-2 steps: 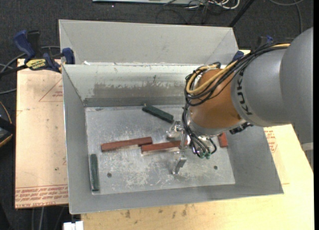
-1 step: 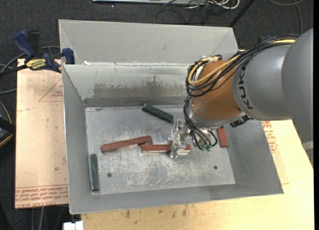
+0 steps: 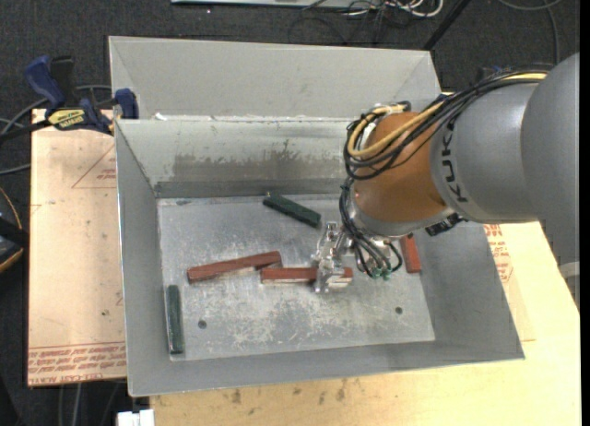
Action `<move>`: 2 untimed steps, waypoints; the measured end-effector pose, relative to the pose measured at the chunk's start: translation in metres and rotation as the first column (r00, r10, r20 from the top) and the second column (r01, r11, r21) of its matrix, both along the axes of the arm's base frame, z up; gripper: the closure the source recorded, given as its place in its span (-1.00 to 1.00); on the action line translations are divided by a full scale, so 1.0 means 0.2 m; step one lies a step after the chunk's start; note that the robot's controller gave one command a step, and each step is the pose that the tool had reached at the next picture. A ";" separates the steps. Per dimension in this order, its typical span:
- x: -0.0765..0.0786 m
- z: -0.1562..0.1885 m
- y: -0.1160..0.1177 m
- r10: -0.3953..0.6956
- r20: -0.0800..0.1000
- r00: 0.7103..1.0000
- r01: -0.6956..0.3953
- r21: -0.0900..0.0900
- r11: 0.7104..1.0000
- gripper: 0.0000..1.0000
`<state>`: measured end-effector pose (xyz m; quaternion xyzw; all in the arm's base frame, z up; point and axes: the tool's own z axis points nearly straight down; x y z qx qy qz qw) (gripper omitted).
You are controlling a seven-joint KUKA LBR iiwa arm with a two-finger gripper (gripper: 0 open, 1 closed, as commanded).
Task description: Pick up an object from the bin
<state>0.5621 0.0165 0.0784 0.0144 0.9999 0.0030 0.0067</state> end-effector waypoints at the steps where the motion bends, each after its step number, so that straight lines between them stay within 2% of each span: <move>1: -0.01 0.02 0.00 0.000 -0.003 1.000 0.000 -0.001 1.000 1.00; 2: -0.01 0.09 0.00 0.001 -0.009 1.000 -0.001 -0.003 1.000 1.00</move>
Offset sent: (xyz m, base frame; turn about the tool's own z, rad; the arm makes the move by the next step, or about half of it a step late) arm -0.0001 0.0000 0.0157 0.0000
